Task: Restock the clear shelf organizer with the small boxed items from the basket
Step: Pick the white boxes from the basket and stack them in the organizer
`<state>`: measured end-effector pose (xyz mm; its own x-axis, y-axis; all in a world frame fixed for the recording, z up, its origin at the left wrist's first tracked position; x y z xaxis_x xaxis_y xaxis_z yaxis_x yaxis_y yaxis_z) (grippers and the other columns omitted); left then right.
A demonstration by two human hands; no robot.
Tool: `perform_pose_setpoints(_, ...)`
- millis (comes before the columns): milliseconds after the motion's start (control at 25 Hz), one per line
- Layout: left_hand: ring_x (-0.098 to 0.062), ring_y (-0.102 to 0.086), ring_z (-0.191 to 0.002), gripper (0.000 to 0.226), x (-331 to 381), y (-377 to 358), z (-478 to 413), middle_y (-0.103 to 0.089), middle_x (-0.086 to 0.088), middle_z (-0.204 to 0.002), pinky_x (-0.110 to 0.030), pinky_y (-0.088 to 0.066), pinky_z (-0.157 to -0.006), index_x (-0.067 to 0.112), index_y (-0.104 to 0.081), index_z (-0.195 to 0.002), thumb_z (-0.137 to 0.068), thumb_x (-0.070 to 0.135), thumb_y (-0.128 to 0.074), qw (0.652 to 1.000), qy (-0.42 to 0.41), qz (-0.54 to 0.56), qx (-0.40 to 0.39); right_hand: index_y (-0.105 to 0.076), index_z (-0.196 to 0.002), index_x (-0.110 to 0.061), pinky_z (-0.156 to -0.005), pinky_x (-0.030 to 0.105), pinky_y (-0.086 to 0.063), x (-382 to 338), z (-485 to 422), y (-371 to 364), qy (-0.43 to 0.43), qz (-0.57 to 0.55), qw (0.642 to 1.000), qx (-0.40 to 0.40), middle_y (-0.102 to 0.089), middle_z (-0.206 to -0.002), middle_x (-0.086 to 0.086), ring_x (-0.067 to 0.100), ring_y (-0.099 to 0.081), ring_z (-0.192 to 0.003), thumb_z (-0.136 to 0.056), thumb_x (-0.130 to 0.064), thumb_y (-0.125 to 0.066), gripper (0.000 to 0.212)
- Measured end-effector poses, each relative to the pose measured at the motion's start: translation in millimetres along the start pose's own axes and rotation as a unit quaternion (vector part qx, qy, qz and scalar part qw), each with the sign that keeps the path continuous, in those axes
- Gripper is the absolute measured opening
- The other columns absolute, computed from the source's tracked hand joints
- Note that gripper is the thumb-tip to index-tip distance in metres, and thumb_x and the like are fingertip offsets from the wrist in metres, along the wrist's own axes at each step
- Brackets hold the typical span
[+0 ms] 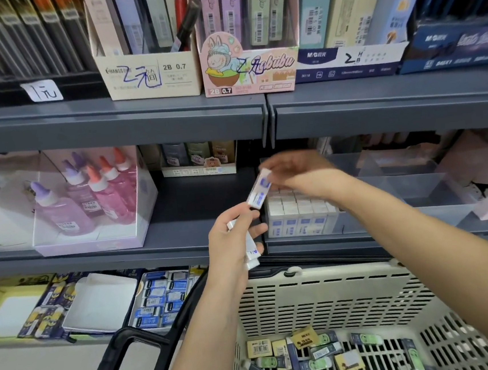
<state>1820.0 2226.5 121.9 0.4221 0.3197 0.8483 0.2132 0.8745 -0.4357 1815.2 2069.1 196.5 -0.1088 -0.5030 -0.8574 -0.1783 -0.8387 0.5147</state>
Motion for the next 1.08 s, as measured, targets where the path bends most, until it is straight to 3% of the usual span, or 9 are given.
perform_pose_setpoints(120, -0.008, -0.056, -0.050, 0.006, -0.7, 3.0, -4.5, -0.064, -0.002, -0.071, -0.021, -0.043, -0.041, 0.013, -0.064, -0.092, -0.090, 0.013, -0.059, 0.999, 0.015, 0.006, 0.039, -0.064, -0.096, -0.024, -0.085, 0.022, -0.052, 12.9, -25.9, 30.9, -0.037, 0.003, 0.995, 0.090, -0.067, -0.109, 0.006, 0.011, -0.065, -0.090, -0.089, -0.029, -0.058, 0.010)
perform_pose_setpoints(240, -0.011, -0.053, -0.052, 0.012, -1.2, 3.8, -6.8, -0.056, -0.003, -0.067, -0.024, -0.047, -0.045, 0.010, -0.060, -0.092, -0.088, 0.003, -0.051, 0.997, 0.033, 0.049, 0.047, -0.061, -0.112, -0.017, -0.103, 0.034, -0.038, 29.1, -49.1, 39.7, -0.077, 0.169, 0.975, 0.126, -0.061, -0.122, 0.008, 0.025, -0.053, -0.115, -0.090, -0.037, -0.053, 0.030)
perform_pose_setpoints(360, -0.016, -0.051, -0.062, 0.023, -2.0, 3.5, -7.5, -0.051, -0.004, -0.075, -0.031, -0.049, -0.057, 0.009, -0.055, -0.094, -0.085, -0.006, -0.040, 0.996, 0.039, 0.077, 0.036, -0.062, -0.097, -0.026, -0.097, 0.031, -0.042, 35.6, -59.5, 22.2, -0.029, 0.165, 0.983, 0.082, -0.066, -0.106, 0.005, 0.021, -0.060, -0.103, -0.090, -0.021, -0.056, 0.011)
perform_pose_setpoints(480, -0.016, -0.052, -0.072, 0.026, -1.7, 2.7, -7.0, -0.051, -0.005, -0.085, -0.031, -0.049, -0.067, 0.012, -0.052, -0.098, -0.087, -0.008, -0.038, 0.999, 0.019, 0.025, 0.028, -0.062, -0.089, -0.031, -0.084, 0.022, -0.042, 42.9, -60.2, 11.5, -0.031, 0.155, 0.986, 0.049, -0.063, -0.092, -0.005, 0.015, -0.061, -0.094, -0.089, -0.016, -0.056, 0.016)
perform_pose_setpoints(640, -0.012, -0.059, -0.088, 0.029, -0.2, 0.3, -5.3, -0.059, -0.003, -0.099, -0.027, -0.050, -0.079, 0.019, -0.048, -0.112, -0.094, -0.002, -0.041, 0.999, -0.026, -0.039, 0.008, -0.066, -0.103, -0.024, -0.084, 0.018, -0.036, 50.2, -59.6, 5.1, -0.041, 0.185, 0.982, 0.018, -0.064, -0.106, -0.003, 0.009, -0.056, -0.097, -0.093, -0.019, -0.049, 0.020)
perform_pose_setpoints(840, -0.015, -0.061, -0.100, 0.036, 1.6, -1.8, -3.3, -0.059, -0.003, -0.115, -0.035, -0.058, -0.068, 0.021, -0.045, -0.124, -0.095, 0.000, -0.042, 0.999, -0.008, -0.008, -0.039, -0.058, -0.120, -0.026, -0.085, 0.018, -0.033, 41.0, -48.1, 4.3, -0.035, 0.241, 0.970, 0.010, -0.059, -0.125, -0.001, 0.013, -0.054, -0.104, -0.097, -0.027, -0.040, 0.029)
perform_pose_setpoints(920, -0.016, -0.061, -0.100, 0.038, 1.3, -2.8, -3.2, -0.059, -0.001, -0.117, -0.032, -0.057, -0.060, 0.027, -0.049, -0.121, -0.095, 0.000, -0.043, 0.999, -0.002, -0.017, -0.049, -0.058, -0.119, -0.028, -0.080, 0.018, -0.035, 27.6, -37.2, 1.4, 0.001, 0.248, 0.967, 0.056, -0.063, -0.117, -0.005, 0.009, -0.055, -0.096, -0.096, -0.029, -0.041, 0.028)
perform_pose_setpoints(1000, -0.014, -0.061, -0.093, 0.041, 1.4, -4.0, -3.9, -0.061, -0.001, -0.114, -0.024, -0.051, -0.055, 0.033, -0.053, -0.114, -0.093, -0.001, -0.045, 0.997, -0.019, -0.038, -0.057, -0.065, -0.102, -0.029, -0.069, 0.016, -0.038, 10.5, -23.2, -4.6, 0.028, 0.203, 0.975, 0.083, -0.067, -0.094, -0.015, 0.000, -0.056, -0.079, -0.092, -0.037, -0.048, 0.021)
perform_pose_setpoints(1080, -0.011, -0.061, -0.083, 0.043, 0.9, -4.8, -4.1, -0.066, 0.001, -0.105, -0.021, -0.047, -0.052, 0.034, -0.055, -0.115, -0.091, -0.001, -0.049, 0.995, -0.044, -0.068, -0.066, -0.066, -0.080, -0.033, -0.056, 0.014, -0.037, -2.5, -7.8, -15.7, 0.027, 0.170, 0.985, 0.035, -0.061, -0.071, -0.020, -0.006, -0.053, -0.064, -0.082, -0.050, -0.057, 0.019)
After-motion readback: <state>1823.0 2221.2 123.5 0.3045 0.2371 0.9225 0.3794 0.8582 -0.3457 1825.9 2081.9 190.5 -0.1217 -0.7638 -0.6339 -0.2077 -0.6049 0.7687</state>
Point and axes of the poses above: each hand's wrist, its own z-axis away from the middle knuckle, its own y-axis out of the back of the hand, x = y × z, the point moved 4 cm from there along -z, towards the middle knuckle
